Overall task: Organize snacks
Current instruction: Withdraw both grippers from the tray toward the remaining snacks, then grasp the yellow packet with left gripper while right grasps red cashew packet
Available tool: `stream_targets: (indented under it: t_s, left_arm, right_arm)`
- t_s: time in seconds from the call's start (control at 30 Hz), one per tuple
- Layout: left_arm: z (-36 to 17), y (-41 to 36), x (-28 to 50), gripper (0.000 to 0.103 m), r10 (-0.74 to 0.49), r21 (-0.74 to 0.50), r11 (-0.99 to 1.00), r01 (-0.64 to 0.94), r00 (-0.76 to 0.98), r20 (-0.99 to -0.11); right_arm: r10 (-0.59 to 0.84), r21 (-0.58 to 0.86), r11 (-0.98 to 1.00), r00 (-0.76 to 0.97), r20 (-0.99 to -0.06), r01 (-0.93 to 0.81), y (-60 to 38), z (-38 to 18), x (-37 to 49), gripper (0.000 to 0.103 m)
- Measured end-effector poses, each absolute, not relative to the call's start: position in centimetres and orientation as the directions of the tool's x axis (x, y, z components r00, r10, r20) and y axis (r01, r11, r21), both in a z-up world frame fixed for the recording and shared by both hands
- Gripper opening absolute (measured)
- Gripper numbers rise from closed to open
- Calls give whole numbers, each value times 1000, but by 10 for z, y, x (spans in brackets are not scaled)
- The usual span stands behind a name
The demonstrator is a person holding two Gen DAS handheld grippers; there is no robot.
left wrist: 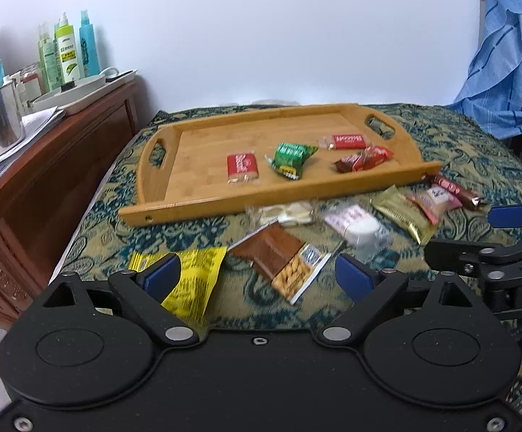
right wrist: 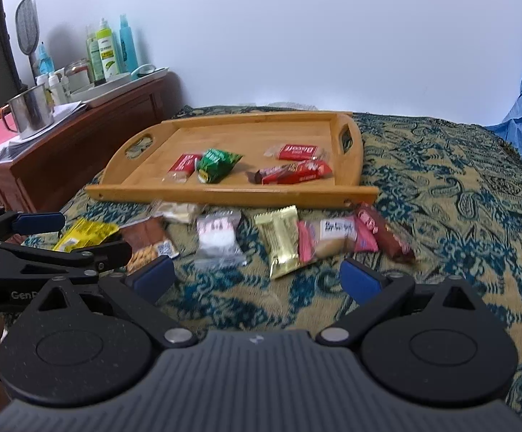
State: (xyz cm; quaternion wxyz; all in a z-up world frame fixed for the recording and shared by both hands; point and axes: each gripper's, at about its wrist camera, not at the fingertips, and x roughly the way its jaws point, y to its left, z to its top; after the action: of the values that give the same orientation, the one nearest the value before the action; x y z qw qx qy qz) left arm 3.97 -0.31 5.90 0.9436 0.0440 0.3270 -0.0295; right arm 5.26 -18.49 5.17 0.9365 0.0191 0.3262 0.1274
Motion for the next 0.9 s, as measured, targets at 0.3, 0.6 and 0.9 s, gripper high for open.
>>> stream_targets:
  t_s: [0.3, 0.6, 0.9]
  left_arm:
    - [51, 10, 29, 94, -6, 57, 997, 54, 776, -630]
    - [43, 17, 23, 94, 9, 63, 997, 41, 773, -634]
    - [35, 31, 25, 99, 59, 68, 997, -24, 804, -592]
  right_arm:
    - [264, 137, 964, 740, -619, -230, -184, 49, 36, 103]
    - [280, 149, 959, 722, -633, -241, -179, 47, 19, 103]
    - [288, 157, 956, 698, -655, -247, -173, 39, 8, 103]
